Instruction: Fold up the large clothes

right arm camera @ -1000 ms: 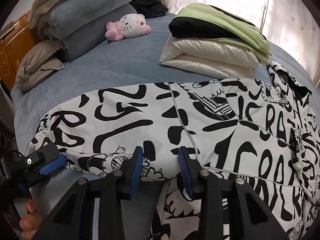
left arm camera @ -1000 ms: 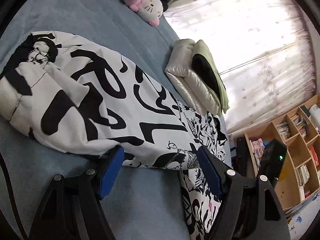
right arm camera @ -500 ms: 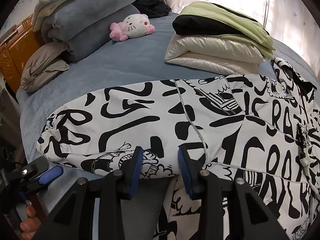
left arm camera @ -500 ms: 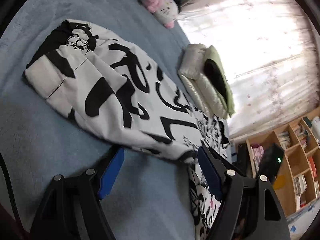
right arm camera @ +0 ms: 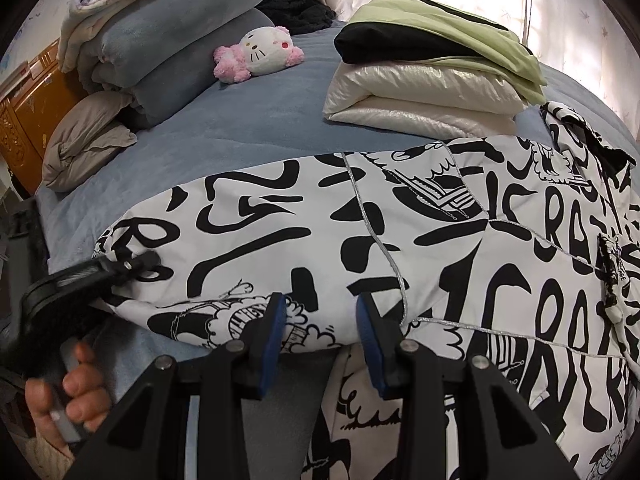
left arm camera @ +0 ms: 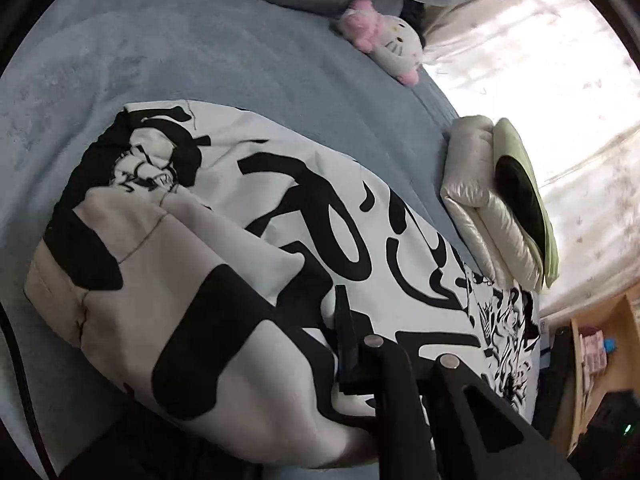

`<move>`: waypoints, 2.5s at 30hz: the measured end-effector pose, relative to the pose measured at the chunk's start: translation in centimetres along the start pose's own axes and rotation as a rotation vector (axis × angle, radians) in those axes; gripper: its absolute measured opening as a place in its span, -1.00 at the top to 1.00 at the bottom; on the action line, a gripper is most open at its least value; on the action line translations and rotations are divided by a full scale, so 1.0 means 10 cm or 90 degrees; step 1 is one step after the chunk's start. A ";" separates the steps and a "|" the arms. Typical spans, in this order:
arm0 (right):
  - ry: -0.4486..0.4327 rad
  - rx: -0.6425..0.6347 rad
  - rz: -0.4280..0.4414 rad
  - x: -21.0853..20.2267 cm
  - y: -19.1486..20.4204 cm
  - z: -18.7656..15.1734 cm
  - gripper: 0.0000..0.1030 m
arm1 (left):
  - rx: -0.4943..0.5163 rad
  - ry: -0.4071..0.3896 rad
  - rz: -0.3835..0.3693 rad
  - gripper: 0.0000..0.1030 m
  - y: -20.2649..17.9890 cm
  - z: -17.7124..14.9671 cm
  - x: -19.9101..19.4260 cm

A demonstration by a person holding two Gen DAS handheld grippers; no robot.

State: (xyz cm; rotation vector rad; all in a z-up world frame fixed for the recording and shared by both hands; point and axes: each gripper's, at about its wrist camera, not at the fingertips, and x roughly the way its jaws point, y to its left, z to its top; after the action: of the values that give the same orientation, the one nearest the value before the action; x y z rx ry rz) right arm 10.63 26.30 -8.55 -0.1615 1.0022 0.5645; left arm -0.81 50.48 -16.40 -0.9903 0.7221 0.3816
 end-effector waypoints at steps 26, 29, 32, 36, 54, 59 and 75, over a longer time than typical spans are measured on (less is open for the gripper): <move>-0.157 0.216 -0.051 -1.78 -1.97 -0.81 0.29 | 0.390 -0.098 -0.067 0.92 -3.36 -1.31 -0.89; -0.168 0.255 -0.071 -1.95 -2.34 -1.03 0.28 | 0.441 -0.058 -0.069 0.92 -3.75 -1.71 -0.62; -0.169 0.298 -0.085 -2.06 -2.70 -1.24 0.27 | 0.493 -0.016 -0.055 0.90 -4.07 -2.15 -0.29; -0.168 0.346 -0.101 -2.16 -3.08 -1.48 0.26 | 0.555 0.085 -0.039 0.54 -4.33 -2.74 0.23; -0.161 0.409 -0.066 -2.15 -3.56 -1.83 0.14 | 0.527 0.320 -0.085 -0.62 -4.06 -3.15 0.44; -0.155 0.405 -0.062 -2.13 -3.51 -1.82 0.14 | 0.501 0.370 -0.088 -0.63 -3.75 -3.12 0.36; -0.074 0.085 -0.035 -1.70 -2.43 -1.29 -0.28 | 0.418 0.273 -0.035 -0.63 -2.93 -2.45 0.00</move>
State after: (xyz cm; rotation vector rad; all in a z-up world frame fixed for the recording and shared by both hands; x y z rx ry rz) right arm 6.57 -5.56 -4.43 -0.0364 0.9162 0.4497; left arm 7.49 14.47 -6.69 -0.4614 1.1124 -0.1303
